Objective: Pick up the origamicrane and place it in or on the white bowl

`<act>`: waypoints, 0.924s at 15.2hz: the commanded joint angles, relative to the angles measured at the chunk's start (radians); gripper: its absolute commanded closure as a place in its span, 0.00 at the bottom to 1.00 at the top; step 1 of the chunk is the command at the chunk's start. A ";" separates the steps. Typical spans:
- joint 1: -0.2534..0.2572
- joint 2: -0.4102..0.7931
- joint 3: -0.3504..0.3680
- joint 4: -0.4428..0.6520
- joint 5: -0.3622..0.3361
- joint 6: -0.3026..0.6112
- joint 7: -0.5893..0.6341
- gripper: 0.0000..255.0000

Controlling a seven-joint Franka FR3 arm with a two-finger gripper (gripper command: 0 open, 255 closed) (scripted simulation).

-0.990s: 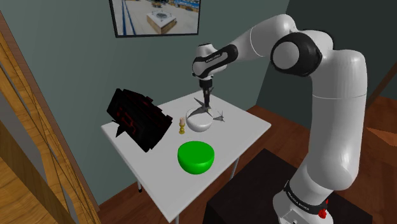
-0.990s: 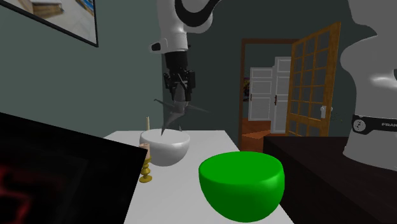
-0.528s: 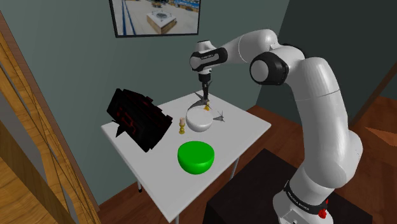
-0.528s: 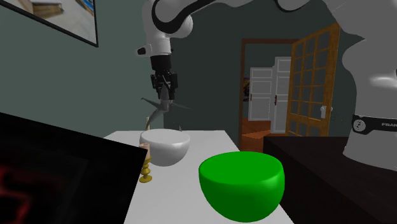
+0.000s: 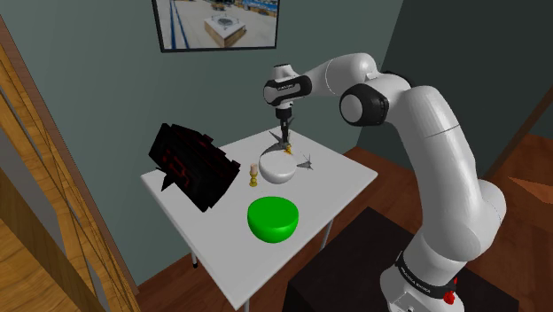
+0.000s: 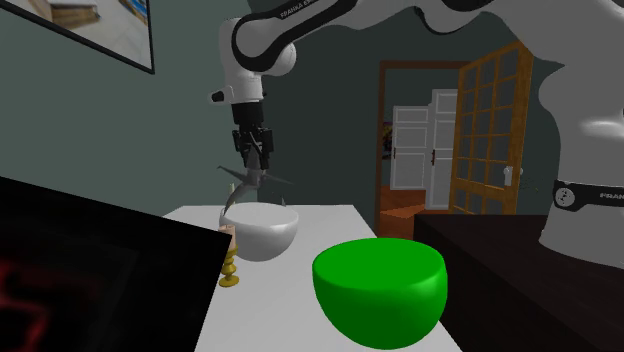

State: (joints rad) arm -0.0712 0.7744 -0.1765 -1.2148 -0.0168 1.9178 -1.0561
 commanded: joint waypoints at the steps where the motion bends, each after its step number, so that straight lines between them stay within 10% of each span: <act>1: -0.001 0.013 0.001 -0.003 0.001 0.016 0.001 1.00; 14: -0.002 0.041 0.003 -0.023 0.003 0.064 0.005 1.00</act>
State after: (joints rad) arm -0.0732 0.8156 -0.1733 -1.2377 -0.0137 1.9822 -1.0512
